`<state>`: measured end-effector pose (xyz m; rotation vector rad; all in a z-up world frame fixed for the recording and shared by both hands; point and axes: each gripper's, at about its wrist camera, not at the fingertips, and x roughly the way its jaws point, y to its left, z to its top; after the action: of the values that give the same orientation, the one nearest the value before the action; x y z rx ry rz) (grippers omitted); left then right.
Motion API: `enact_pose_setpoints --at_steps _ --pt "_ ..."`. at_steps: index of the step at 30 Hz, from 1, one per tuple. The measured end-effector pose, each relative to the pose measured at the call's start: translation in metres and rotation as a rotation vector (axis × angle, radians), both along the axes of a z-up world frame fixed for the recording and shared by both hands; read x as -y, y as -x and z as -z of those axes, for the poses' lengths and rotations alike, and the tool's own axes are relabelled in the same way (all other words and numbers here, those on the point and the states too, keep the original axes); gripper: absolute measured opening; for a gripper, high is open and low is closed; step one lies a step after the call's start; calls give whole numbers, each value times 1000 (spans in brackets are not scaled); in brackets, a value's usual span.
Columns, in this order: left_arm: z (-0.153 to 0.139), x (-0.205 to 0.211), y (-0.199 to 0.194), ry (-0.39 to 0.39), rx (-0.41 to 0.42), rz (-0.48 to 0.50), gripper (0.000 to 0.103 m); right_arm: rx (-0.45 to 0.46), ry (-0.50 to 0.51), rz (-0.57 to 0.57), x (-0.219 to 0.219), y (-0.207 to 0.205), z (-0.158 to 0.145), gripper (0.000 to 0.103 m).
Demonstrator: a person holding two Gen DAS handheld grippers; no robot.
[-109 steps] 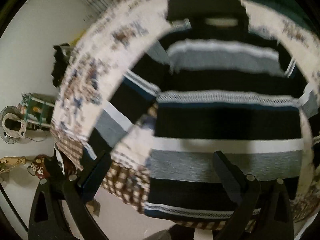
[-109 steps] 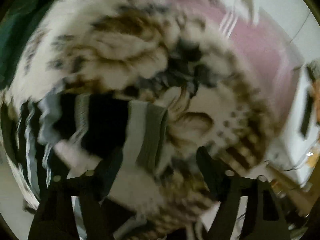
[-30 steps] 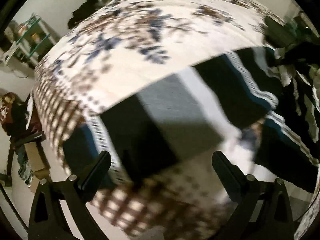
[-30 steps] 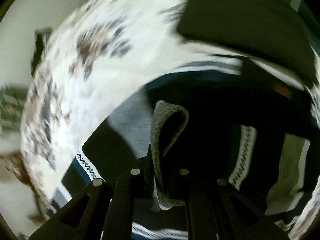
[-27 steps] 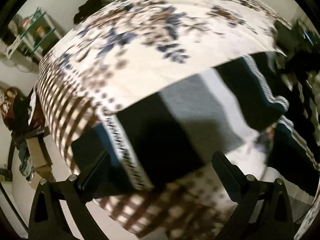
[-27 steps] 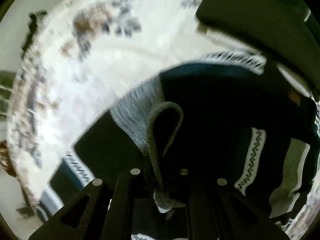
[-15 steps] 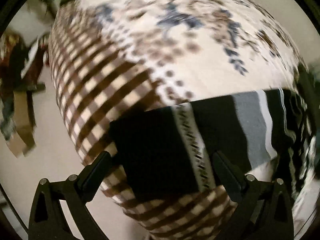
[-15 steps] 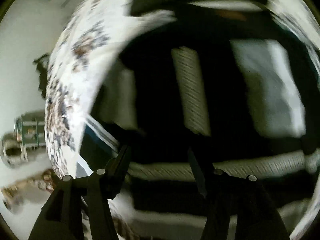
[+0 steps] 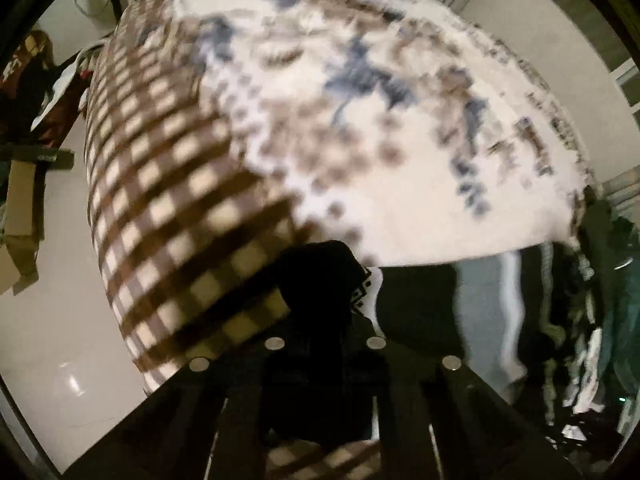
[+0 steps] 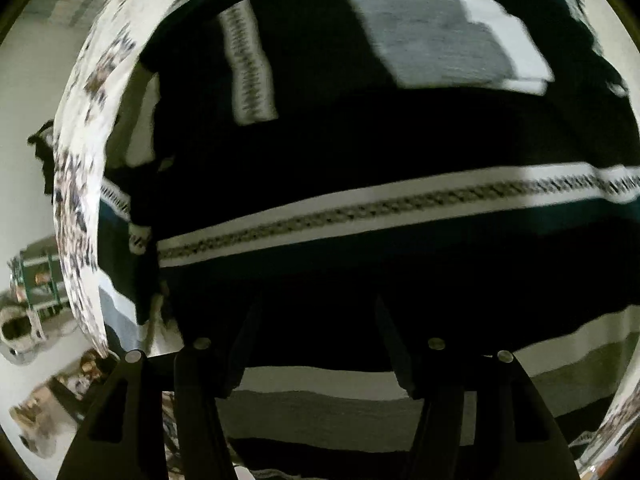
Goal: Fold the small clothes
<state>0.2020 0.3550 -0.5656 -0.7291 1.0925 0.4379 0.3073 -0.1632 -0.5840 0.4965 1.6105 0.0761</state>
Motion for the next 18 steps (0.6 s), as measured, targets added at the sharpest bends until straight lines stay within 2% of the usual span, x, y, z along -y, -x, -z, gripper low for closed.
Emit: enact_pose_setpoints --at_steps 4,7,9,11,15,18 --pt "-66 -17 -12 -39 161 -5 7 22 -12 -20 -44 -27 -8 61" --pt "-87 -40 -26 -86 211 -16 7 37 -28 -33 -60 -38 -10 61" --pt "-80 -57 -42 -105 202 -27 7 46 -24 -39 -71 -49 -10 61" --pt "-61 -76 -61 -106 184 -35 7 70 -28 -36 -83 -63 -13 61" --pt "-15 -94 -88 -61 104 -9 11 159 8 -54 -111 -99 -22 61" --pt "16 -100 -89 7 21 -37 17 226 104 -109 -146 -133 -22 65"
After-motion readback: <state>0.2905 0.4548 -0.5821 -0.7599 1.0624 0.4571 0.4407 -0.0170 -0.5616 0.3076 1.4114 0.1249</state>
